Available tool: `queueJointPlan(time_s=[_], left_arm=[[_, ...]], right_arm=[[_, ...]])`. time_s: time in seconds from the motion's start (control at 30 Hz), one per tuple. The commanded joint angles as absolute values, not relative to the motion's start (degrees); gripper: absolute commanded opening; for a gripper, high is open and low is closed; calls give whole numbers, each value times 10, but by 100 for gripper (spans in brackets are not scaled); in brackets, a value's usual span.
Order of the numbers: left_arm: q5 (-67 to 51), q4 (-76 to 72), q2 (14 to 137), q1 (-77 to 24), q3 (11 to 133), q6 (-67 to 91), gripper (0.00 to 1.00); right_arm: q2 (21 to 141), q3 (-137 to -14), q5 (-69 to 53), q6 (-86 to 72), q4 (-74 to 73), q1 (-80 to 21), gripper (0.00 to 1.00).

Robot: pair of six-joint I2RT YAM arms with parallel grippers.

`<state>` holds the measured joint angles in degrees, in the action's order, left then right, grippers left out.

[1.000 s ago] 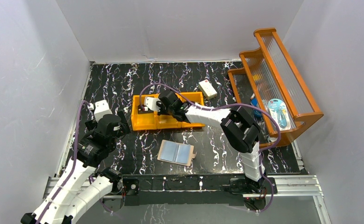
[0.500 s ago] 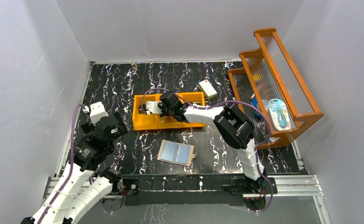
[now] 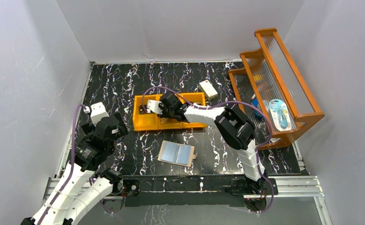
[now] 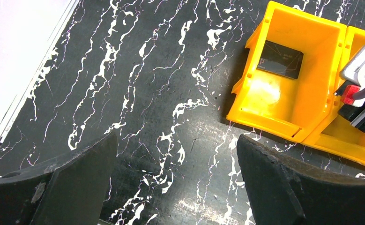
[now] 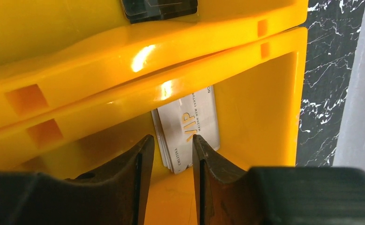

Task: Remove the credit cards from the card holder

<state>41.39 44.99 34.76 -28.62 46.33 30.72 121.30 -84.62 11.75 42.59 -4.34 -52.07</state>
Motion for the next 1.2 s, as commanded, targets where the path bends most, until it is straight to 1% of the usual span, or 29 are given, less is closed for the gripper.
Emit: queueJointPlan(time_s=[0.0, 0.13, 0.17, 0.3, 0.37, 0.4, 0.47, 0.57, 0.63, 0.67, 0.73, 0.8, 0.83, 0.93, 0.97, 1.0, 1.17], left_arm=[[432, 451, 350, -287, 470, 310, 98], [430, 451, 351, -287, 470, 310, 98], [430, 451, 351, -287, 469, 310, 98], [425, 447, 352, -287, 468, 307, 98], [419, 443, 352, -287, 467, 302, 98], [416, 441, 353, -287, 465, 300, 98], [409, 438, 355, -287, 465, 295, 98], [405, 435, 359, -287, 464, 294, 98], [403, 435, 365, -287, 463, 293, 98], [402, 435, 367, -287, 464, 293, 98], [401, 434, 372, -287, 463, 293, 98], [400, 434, 374, -287, 463, 293, 98], [400, 434, 375, -287, 464, 293, 98], [401, 434, 376, -287, 463, 293, 98], [400, 435, 377, -287, 463, 293, 98], [400, 434, 377, -287, 463, 293, 98], [402, 435, 385, -287, 465, 293, 98]], right_arm=[[1167, -876, 97, 365, -38, -517, 45], [1119, -858, 89, 301, -1, -515, 47], [1100, -848, 87, 279, 13, -515, 50], [1006, -776, 94, 153, 73, -515, 65], [953, -732, 120, 37, 96, -515, 74], [934, -712, 128, -16, 97, -515, 78], [902, -685, 124, -120, 73, -515, 78], [887, -681, 98, -267, -11, -516, 73], [886, -684, 80, -350, -82, -523, 74], [878, -671, 81, -378, -78, -536, 75], [850, -616, 134, -410, -23, -578, 75], [835, -587, 210, -455, -19, -614, 75], [839, -595, 233, -477, -47, -624, 75], [881, -655, 316, -567, -210, -654, 78], [900, -674, 356, -619, -267, -665, 78], [912, -685, 377, -647, -302, -680, 80], [961, -703, 392, -723, -355, -724, 81]])
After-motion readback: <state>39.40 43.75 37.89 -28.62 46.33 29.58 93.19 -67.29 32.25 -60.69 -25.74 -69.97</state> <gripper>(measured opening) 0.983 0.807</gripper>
